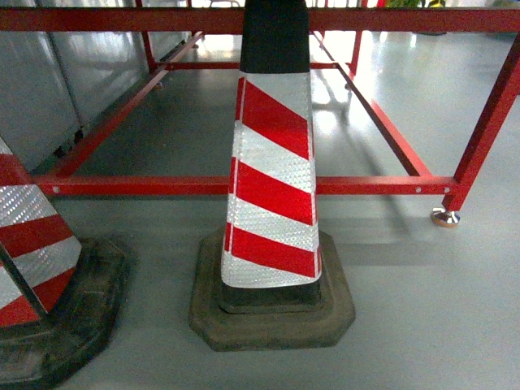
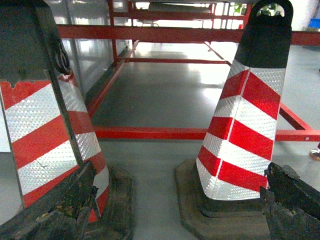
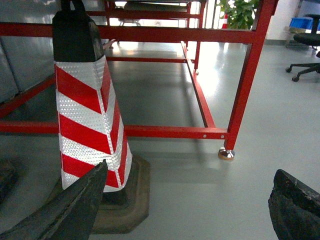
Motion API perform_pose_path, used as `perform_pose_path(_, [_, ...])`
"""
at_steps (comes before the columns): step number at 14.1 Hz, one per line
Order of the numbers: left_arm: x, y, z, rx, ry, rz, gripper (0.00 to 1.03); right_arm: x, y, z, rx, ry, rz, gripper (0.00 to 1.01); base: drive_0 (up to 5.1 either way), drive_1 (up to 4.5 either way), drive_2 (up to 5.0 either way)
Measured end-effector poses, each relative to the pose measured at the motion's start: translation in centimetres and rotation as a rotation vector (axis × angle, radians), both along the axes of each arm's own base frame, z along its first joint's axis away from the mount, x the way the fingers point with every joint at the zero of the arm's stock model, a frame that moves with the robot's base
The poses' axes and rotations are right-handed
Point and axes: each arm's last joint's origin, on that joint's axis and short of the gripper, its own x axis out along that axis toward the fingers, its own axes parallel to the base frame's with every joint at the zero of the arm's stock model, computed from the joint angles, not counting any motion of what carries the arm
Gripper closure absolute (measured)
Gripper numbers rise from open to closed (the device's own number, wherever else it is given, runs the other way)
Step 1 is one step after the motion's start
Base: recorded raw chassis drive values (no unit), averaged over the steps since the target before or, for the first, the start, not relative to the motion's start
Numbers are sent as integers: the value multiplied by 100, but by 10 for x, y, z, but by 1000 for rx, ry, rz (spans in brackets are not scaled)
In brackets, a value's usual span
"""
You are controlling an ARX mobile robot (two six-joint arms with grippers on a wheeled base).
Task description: Sort blue parts and orange caps into right shelf containers
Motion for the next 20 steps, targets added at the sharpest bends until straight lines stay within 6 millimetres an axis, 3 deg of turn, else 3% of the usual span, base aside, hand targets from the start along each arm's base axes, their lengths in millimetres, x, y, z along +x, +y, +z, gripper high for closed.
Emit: perform_pose_path(20, [0, 0, 0, 0, 2, 0, 5, 0, 0, 0, 0, 0, 2, 3, 0, 0, 0])
